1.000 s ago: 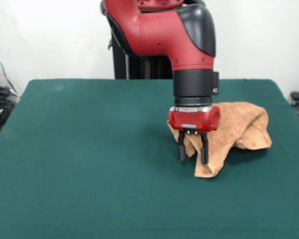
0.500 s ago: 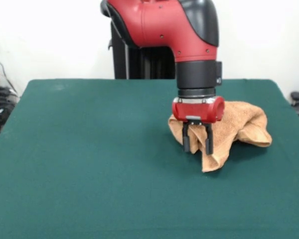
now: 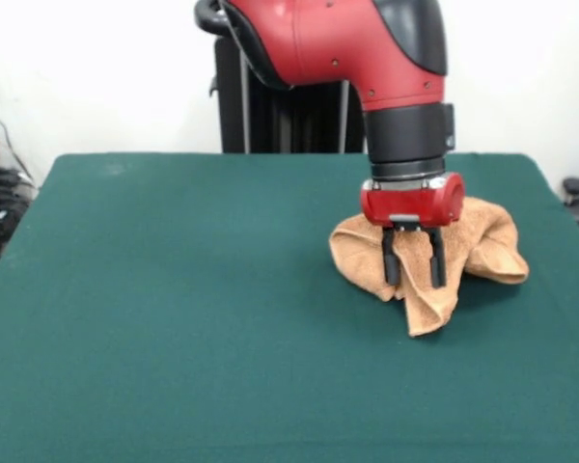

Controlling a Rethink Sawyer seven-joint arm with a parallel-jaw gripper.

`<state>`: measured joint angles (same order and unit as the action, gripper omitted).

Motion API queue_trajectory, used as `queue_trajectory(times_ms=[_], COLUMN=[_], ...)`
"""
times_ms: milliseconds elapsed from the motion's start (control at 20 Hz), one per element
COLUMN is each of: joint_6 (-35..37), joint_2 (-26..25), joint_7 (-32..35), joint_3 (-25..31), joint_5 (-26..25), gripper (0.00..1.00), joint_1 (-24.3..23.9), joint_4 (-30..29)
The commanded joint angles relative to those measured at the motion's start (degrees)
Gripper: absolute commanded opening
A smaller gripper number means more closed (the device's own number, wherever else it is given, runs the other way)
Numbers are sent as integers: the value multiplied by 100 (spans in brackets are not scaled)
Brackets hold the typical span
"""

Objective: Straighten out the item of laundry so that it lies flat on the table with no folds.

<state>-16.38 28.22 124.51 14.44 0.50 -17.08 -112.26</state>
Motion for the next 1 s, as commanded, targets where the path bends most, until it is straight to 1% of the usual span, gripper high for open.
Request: queue_trajectory(times_ms=[50,200,400,550,750,850,900,1000], joint_6=[418,392,294,282,425,603,739,948], joint_2=[-383,-397,-550,-667,-667,-641,-626,-605], joint_7=[973,959,919,867,804,638,535,417], joint_3=[563,316,-197,-254,-99,-259,-331,-471], joint_5=[76,210,503,545,417,418,399,452], gripper=[100,100,100,100,100,100,0,0], joint_1=[161,371,805,876,762,908,974,1104], joint_4=[-168,-112,90,235,254,297,337,426])
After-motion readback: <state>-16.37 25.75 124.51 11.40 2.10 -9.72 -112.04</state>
